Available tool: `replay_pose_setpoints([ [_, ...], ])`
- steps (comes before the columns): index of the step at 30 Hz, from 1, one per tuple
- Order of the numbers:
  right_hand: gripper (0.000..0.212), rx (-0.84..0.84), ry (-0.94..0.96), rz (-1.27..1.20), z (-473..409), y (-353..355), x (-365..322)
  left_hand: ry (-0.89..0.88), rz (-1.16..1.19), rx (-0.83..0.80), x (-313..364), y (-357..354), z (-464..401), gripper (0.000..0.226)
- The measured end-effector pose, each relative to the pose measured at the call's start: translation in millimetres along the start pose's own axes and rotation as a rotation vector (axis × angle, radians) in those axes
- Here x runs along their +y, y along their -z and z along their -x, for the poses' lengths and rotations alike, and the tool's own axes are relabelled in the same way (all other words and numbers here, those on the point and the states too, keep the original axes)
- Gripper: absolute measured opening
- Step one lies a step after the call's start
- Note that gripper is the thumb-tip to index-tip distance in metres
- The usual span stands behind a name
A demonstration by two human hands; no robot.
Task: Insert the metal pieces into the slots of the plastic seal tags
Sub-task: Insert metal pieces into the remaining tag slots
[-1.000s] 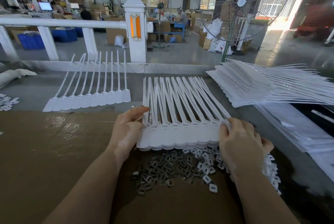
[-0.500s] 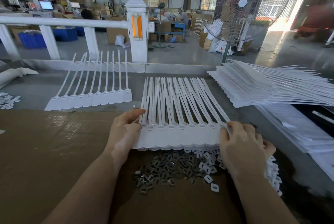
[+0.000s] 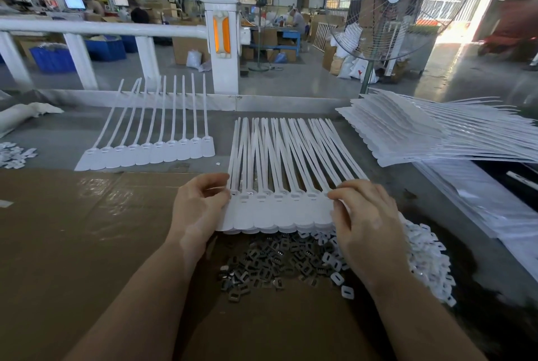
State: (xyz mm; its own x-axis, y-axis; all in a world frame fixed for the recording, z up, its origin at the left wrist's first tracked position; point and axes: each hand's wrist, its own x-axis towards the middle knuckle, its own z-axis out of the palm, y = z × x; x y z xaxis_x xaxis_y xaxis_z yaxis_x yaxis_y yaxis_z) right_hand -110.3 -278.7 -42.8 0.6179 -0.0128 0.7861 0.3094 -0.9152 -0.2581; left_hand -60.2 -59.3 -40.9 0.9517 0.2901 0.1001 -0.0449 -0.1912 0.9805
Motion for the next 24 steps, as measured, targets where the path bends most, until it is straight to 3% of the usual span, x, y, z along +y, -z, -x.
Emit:
replay_pose_setpoints([
  [15, 0.010, -0.096, 0.133, -0.150, -1, 1, -9, -0.053, -0.052, -0.040, 2, 1, 3, 0.025],
  [20, 0.027, -0.228, 0.205, -0.217, 0, 3, -12, -0.062, -0.064, -0.042, 2, 1, 2, 0.026],
  [24, 0.019, -0.252, 0.224, -0.188, 0, 4, -13, -0.049, -0.049, -0.045, 2, 1, 3, 0.025],
])
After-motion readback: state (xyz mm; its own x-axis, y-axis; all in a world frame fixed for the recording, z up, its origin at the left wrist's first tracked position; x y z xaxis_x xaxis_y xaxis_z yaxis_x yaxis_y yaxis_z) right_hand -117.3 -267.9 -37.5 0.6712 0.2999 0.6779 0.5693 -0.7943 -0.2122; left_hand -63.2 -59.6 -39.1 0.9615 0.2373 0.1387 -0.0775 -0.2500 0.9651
